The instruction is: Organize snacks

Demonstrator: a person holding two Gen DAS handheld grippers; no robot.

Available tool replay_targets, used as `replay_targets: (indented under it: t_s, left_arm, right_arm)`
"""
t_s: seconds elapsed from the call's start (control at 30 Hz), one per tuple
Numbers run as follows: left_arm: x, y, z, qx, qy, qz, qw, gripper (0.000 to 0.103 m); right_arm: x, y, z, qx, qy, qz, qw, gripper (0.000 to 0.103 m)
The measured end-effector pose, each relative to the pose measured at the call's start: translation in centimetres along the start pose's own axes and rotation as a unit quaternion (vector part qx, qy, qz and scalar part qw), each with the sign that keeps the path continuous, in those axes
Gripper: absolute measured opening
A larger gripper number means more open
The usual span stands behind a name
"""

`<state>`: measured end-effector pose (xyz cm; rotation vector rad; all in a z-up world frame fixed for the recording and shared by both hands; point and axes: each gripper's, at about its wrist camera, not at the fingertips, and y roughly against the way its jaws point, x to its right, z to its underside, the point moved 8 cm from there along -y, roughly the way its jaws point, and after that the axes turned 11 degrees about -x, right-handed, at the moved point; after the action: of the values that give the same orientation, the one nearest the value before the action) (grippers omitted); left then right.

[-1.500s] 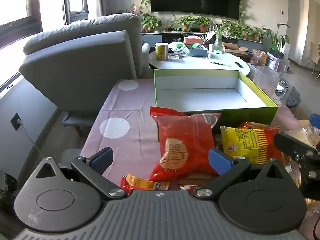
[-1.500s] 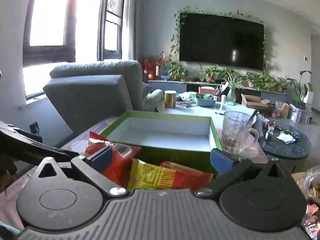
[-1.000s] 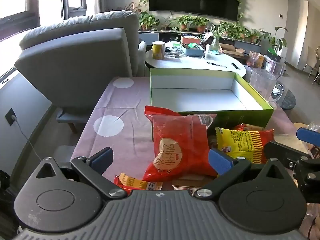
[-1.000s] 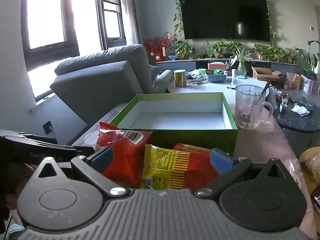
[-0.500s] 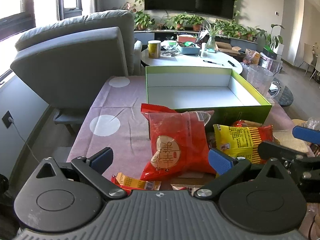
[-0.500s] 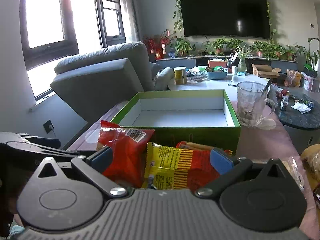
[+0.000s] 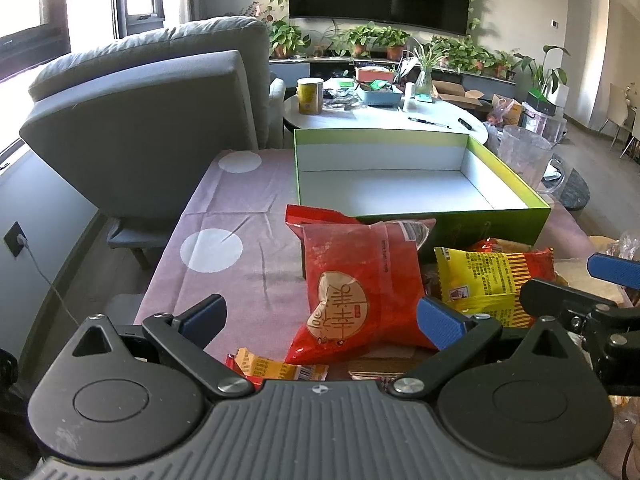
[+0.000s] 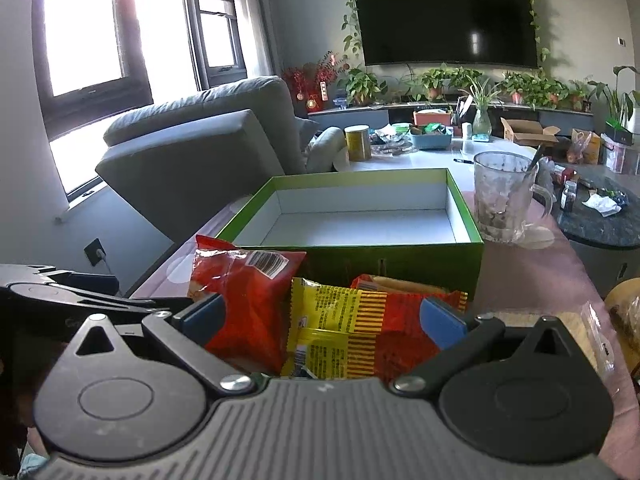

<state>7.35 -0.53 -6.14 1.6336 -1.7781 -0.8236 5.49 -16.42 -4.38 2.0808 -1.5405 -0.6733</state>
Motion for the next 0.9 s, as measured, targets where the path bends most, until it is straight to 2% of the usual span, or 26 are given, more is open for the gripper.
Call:
replay_targets:
  t_s: [0.9]
  left_arm:
    - [-0.62,-0.48,-0.05,0.002,0.002,0.015,0.9999,0.102]
  right_arm:
    - [-0.29,-0.64,-0.2,-0.01,-0.006,0.001,1.0,0.078]
